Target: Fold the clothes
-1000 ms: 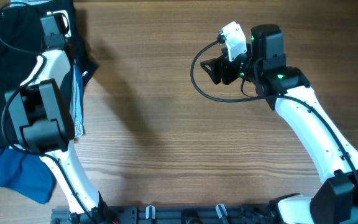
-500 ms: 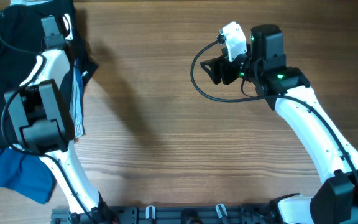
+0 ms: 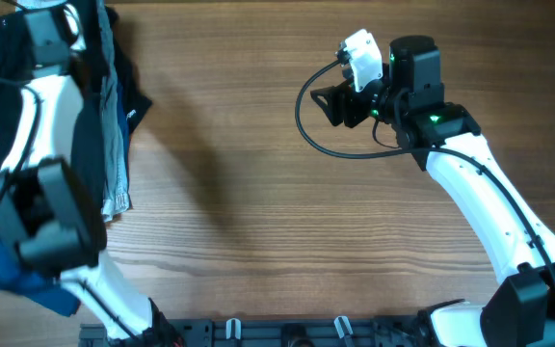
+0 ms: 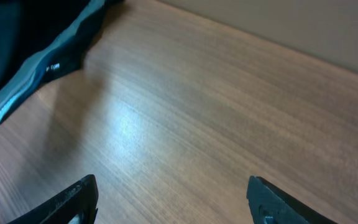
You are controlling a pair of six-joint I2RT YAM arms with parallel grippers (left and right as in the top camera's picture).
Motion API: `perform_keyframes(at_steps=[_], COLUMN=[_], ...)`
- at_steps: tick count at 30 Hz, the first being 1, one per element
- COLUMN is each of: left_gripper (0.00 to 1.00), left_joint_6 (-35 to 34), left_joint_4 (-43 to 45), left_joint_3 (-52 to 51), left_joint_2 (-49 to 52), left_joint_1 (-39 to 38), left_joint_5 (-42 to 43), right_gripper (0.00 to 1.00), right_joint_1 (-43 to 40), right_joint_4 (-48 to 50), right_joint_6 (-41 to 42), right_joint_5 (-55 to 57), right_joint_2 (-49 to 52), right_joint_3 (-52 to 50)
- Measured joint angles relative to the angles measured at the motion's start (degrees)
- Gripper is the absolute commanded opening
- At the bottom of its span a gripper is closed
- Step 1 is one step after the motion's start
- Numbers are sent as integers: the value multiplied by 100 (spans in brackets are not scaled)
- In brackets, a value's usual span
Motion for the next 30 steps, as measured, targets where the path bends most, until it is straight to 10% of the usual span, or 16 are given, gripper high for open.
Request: perform_keyframes(at_steps=[12,16,22,30], left_gripper=[4,42,73,87], left_joint_6=[-28,-96,-101,-15], left_joint_4=[-717,-634,-76,1954], left_joint_3=[15,15,17,37], left_joint_2=[-1362,-1362,-1110,715], left_joint_1=[-1364,-1864,-1303,-743], left_joint_5=[326,24,-221,-87], right_gripper=[73,86,87,87], right_joint_1=[-927,-1471,-1434,-1333], right_joint_4=[256,-48,-313,-361], right_joint_6=[627,737,732,728], right_joint_5=[-352,-660,-859,-883], right_joint_2=[-197,-544,-560,-522], right_joint_3=[11,107,118,118])
